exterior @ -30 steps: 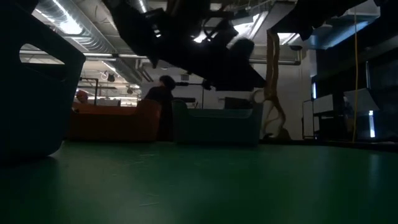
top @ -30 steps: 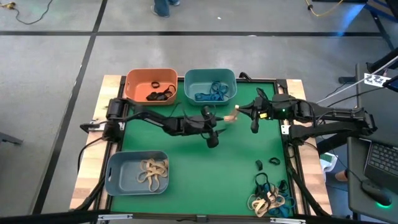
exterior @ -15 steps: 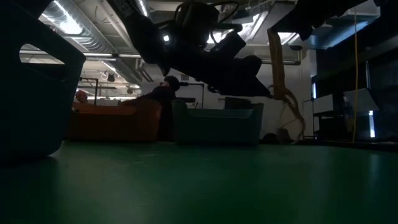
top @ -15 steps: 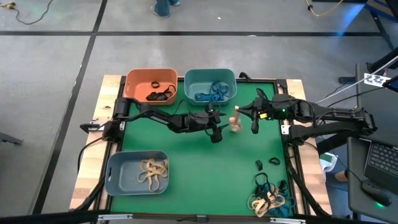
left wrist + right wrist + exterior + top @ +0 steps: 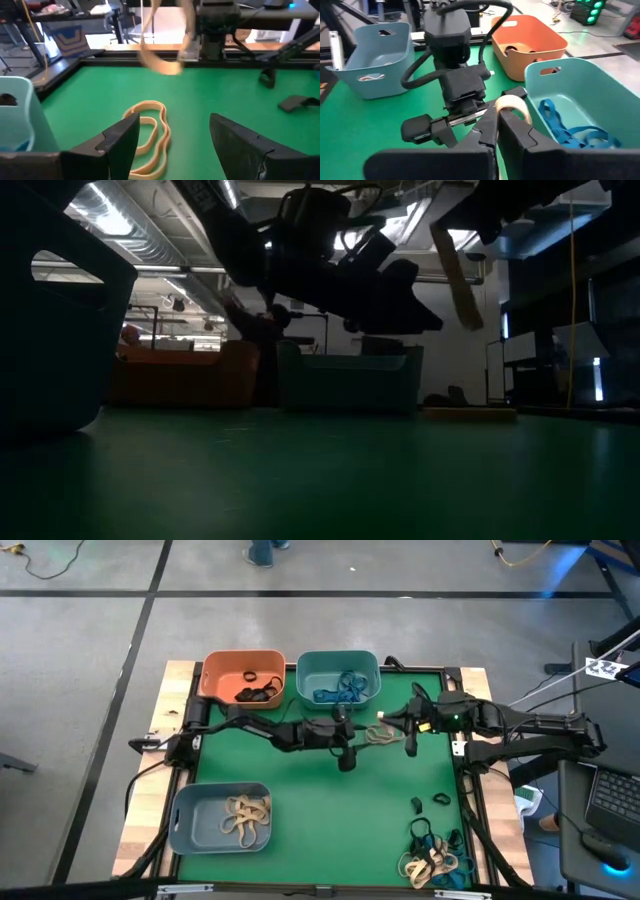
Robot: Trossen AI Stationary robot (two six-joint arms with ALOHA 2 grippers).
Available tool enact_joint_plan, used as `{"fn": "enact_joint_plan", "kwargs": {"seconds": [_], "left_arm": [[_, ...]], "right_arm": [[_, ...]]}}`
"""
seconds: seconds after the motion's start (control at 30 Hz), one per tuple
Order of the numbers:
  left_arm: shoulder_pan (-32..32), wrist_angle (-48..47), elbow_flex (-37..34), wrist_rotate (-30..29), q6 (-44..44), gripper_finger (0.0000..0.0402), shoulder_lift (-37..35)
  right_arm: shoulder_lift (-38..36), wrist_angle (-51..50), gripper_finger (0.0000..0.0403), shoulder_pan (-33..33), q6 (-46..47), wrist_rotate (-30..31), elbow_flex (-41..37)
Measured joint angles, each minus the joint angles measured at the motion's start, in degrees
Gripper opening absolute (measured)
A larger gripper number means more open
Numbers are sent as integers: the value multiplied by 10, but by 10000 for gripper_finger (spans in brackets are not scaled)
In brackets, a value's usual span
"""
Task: Sort rubber bands into baskets
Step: Put the white rubber band into the blue bin
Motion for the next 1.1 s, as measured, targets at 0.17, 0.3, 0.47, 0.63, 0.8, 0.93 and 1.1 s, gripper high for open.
{"fn": "enact_joint_plan", "kwargs": {"seconds": [0.17,0.3,0.47,0.63,0.8,0.93,1.1], "left_arm": [[-10,-14,0,0,-1,239,-4],[-15,-6,0,-2,-1,239,-27],[-15,-11,0,-12,-13,239,-44],[-14,-10,0,-24,-30,239,-44],[-14,-7,0,4,-29,239,-44],[-15,-5,0,98,-27,239,-45],[-16,-5,0,108,-42,239,-45]], "right_arm": [[1,0,17,0,0,-31,0],[14,-1,17,0,8,-56,-1],[45,0,17,0,16,-80,-1],[81,3,17,0,16,-80,-1],[106,35,17,0,8,-89,-1],[115,53,17,0,-9,-91,-1],[117,70,17,0,-17,-81,-1]]}}
